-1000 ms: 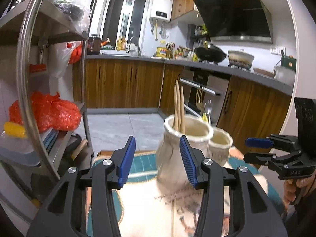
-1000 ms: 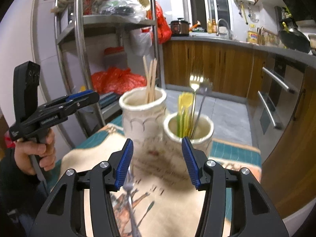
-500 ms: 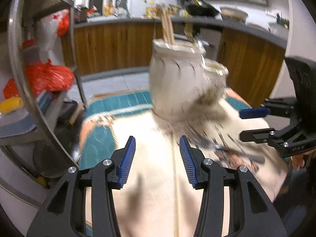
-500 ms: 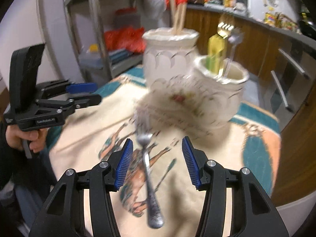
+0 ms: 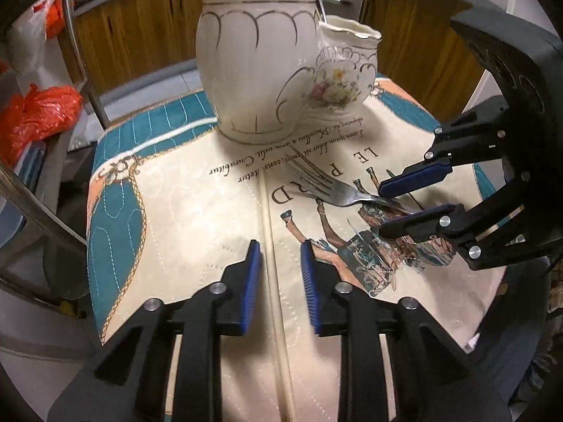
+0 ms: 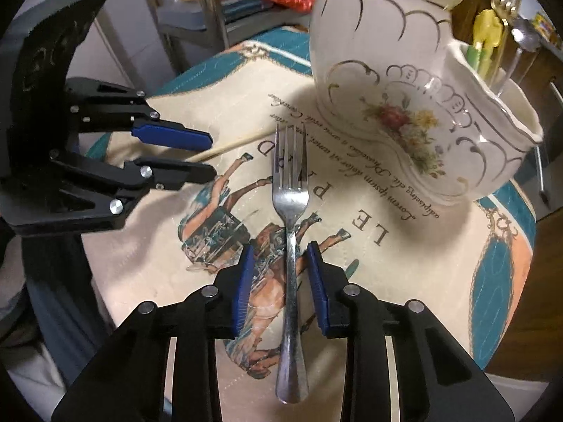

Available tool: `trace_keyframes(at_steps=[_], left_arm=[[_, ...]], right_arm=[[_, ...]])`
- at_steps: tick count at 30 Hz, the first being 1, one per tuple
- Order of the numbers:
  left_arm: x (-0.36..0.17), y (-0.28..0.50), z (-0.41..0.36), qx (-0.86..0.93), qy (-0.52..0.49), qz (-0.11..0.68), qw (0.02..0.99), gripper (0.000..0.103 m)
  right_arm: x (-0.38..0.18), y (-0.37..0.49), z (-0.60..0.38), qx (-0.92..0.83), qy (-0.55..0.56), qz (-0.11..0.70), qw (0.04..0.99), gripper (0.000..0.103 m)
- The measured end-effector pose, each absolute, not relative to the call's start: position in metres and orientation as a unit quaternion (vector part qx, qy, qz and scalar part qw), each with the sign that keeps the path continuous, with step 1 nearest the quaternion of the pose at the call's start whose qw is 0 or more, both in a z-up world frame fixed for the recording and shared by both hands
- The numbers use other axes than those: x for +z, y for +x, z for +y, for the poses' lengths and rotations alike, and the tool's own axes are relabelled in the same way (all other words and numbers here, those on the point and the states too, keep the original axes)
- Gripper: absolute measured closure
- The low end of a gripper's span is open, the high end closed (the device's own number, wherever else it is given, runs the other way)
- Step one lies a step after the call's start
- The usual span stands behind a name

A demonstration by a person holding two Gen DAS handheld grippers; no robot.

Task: Organize utensils
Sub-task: 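Grasp a chopstick with the left tool while the right tool grasps a silver fork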

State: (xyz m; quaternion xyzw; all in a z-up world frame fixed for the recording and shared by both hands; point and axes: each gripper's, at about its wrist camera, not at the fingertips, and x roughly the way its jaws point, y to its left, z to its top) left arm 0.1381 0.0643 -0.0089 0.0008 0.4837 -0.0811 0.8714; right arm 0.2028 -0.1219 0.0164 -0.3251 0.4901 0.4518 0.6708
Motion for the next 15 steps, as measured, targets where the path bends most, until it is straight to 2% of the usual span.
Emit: trace_keyframes(at_steps=[10, 11, 13, 15], left_arm=[[-0.005, 0.166, 0.068, -0.104, 0.010, 0.582, 0.807, 0.081], [-0.006, 0.168, 0.068, -0.103, 0.012, 0.587, 0.803, 0.082], [-0.006, 0.172, 0.069, -0.095, 0.013, 0.598, 0.796, 0.092], [-0.005, 0.176, 0.074, -0.090, 0.015, 0.605, 0.791, 0.097]], right_arm=[[0.014, 0.211, -0.086, 0.425, -0.386, 0.543, 0.613, 0.072], [0.014, 0.211, -0.084, 0.424, -0.388, 0.545, 0.611, 0.072], [0.013, 0.209, -0.080, 0.423, -0.389, 0.543, 0.612, 0.073], [0.014, 0.208, -0.079, 0.425, -0.387, 0.538, 0.617, 0.079]])
